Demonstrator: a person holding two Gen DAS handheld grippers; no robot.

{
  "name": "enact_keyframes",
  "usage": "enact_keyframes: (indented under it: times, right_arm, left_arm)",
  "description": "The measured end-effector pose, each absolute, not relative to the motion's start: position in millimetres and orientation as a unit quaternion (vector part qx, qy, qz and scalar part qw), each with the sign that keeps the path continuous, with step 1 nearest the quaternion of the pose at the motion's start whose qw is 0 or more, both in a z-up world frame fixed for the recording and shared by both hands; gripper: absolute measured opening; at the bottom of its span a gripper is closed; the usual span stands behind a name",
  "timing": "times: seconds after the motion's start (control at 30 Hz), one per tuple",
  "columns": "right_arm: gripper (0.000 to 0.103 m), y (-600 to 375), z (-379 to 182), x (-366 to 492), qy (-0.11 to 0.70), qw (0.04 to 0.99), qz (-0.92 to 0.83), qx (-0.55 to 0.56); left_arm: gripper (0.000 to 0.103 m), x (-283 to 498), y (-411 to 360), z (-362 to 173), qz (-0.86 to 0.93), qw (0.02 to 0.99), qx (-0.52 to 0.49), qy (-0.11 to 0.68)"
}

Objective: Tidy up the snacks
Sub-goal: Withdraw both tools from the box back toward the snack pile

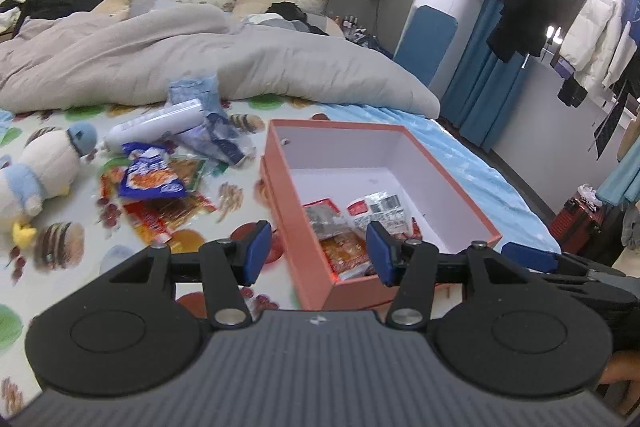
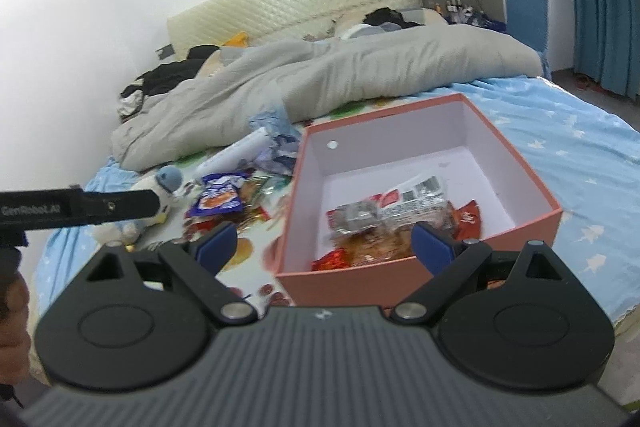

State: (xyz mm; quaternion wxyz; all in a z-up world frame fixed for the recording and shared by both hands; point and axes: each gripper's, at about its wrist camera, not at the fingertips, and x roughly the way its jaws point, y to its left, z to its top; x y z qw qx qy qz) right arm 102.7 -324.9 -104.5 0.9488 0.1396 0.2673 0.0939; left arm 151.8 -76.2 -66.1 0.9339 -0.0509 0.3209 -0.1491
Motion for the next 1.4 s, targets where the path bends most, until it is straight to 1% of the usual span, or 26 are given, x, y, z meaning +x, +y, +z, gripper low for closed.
enact_keyframes:
  times: [0.33,0.47,0.97,1.17,1.4]
  right_arm:
    - [0.095,-282,-106,78,0.266,0.948,0.121,0.123]
    - [0.095,-266,-103,66,0.264,0.949,0.137,0.106]
    - [0.095,-224,-104,22,0.274,0.939,0.188,0.088]
    - [0.095,-216,-109,24,0.278,0.938,0.191,0.081]
    - [0.095,-204,-116,35,0.280,0.937,0.198,0.070]
  left_arm:
    - [0.058,111,-34,-71,-0.120,0.937,-0.079,0.317]
    - [0.058,92,-22,-71,-0.106,0.941,-0.075,0.311]
    - [0.058,29,23,-79,-0.060,0.941,-0.116,0.314]
    - [0.058,23,31,-89,-0.050,0.937,-0.127,0.321]
    - [0.058,39,38,-96,-0.041,0.936,-0.131,0.325]
